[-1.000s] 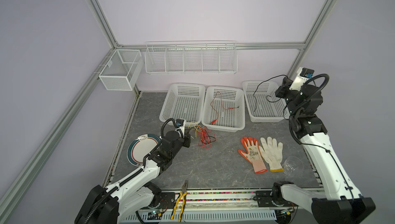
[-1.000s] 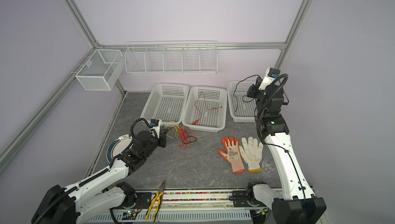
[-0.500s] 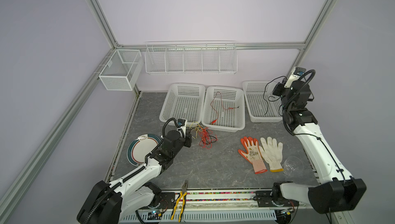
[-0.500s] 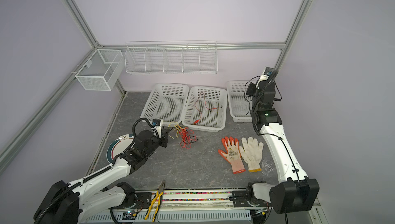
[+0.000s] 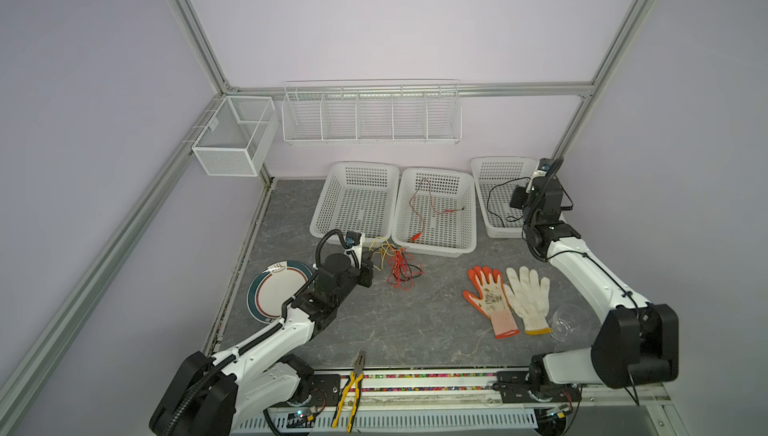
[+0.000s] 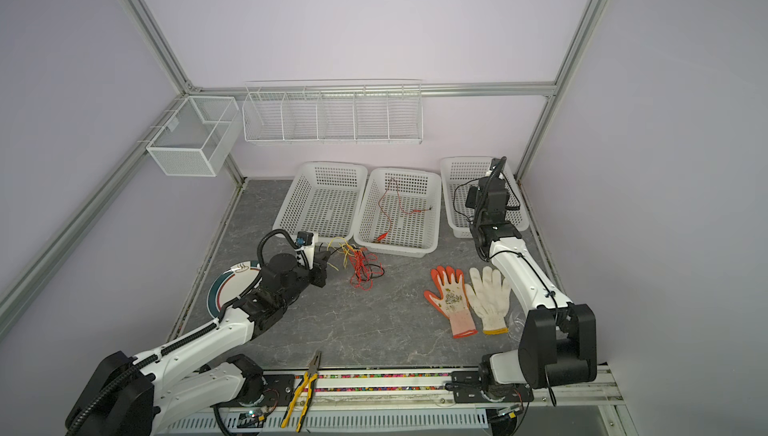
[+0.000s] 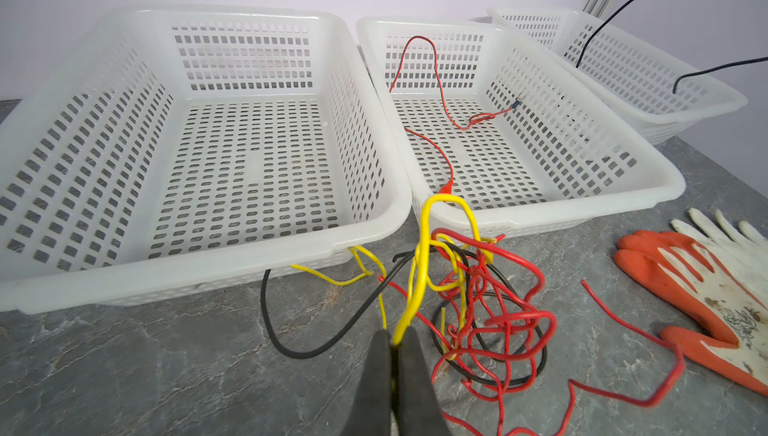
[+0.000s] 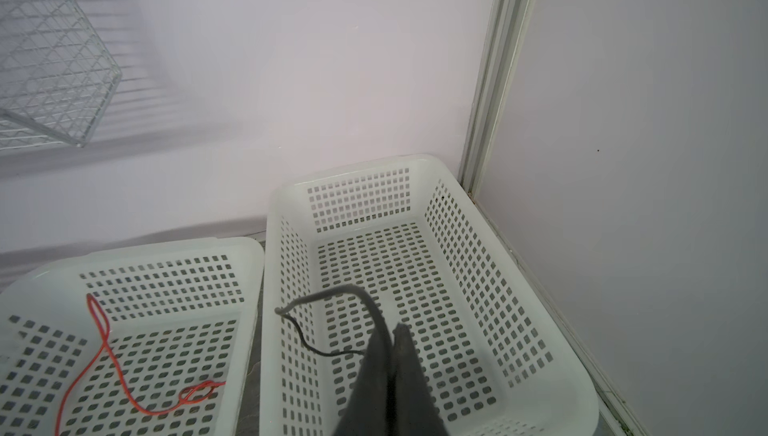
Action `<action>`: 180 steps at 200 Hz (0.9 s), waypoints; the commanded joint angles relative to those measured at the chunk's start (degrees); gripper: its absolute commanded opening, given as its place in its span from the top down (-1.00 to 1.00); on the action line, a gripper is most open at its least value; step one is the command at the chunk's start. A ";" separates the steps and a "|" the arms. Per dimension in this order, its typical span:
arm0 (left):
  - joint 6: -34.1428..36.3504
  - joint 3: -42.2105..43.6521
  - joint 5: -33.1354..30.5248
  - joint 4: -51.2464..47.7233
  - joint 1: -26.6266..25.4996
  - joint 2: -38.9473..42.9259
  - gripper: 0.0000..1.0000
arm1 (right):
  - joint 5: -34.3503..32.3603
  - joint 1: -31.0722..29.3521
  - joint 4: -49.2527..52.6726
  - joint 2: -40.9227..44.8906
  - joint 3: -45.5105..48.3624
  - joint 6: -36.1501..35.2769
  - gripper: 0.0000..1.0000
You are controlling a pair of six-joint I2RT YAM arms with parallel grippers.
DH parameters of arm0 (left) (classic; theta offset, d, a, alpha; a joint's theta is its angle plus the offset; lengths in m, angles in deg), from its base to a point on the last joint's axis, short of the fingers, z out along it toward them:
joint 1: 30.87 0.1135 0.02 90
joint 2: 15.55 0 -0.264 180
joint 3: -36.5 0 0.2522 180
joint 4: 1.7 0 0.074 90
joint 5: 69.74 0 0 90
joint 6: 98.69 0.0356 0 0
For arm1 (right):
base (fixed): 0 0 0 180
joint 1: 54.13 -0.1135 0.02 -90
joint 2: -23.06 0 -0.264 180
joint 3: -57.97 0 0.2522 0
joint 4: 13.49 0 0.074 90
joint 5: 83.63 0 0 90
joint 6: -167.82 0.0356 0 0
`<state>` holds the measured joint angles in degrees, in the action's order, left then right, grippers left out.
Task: Untangle the cables
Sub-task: 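Lower the black wire into the farthest basket and open the right gripper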
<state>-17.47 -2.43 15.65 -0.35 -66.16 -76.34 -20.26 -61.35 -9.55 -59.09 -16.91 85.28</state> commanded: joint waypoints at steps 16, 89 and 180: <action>-0.54 -1.84 1.19 0.38 0.04 -0.42 1.00 | -2.67 0.97 -11.61 -6.42 0.65 -2.15 0.87; -0.25 -2.34 5.19 -1.29 -0.04 0.60 1.00 | -2.10 1.20 -8.71 -20.57 -6.69 -2.83 0.79; -0.19 -2.37 6.73 -0.35 -0.13 -0.08 1.00 | 2.23 2.09 1.19 -18.93 -7.69 -0.62 -0.16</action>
<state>-17.45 -2.89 20.75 -1.20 -66.18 -76.30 -20.30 -59.71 -11.61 -81.21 -23.65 83.84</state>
